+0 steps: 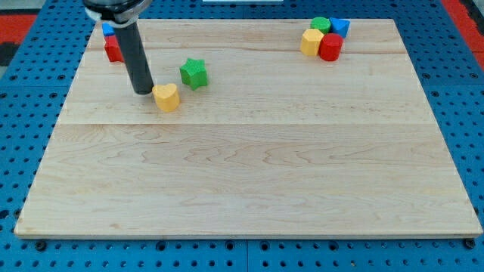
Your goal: Push yellow heart below red circle
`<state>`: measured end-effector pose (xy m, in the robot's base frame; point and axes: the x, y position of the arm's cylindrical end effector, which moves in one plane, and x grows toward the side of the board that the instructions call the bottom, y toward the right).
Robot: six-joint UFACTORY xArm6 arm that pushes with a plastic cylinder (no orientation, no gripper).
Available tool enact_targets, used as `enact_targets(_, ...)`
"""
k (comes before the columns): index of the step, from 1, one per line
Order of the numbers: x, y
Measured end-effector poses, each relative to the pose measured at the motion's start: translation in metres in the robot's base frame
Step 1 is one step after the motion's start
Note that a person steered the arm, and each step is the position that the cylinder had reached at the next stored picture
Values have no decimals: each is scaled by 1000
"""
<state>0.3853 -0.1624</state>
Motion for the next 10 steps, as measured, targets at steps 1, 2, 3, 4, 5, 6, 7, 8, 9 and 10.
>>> enact_targets(1, 21, 37)
enact_targets(2, 15, 124)
enact_targets(3, 15, 126)
enact_targets(4, 1, 73)
enact_targets(5, -26, 136)
enact_targets(6, -20, 224)
enact_targets(7, -22, 237)
enact_targets(8, -28, 237)
enact_targets(9, -28, 329)
enact_targets(10, -27, 298)
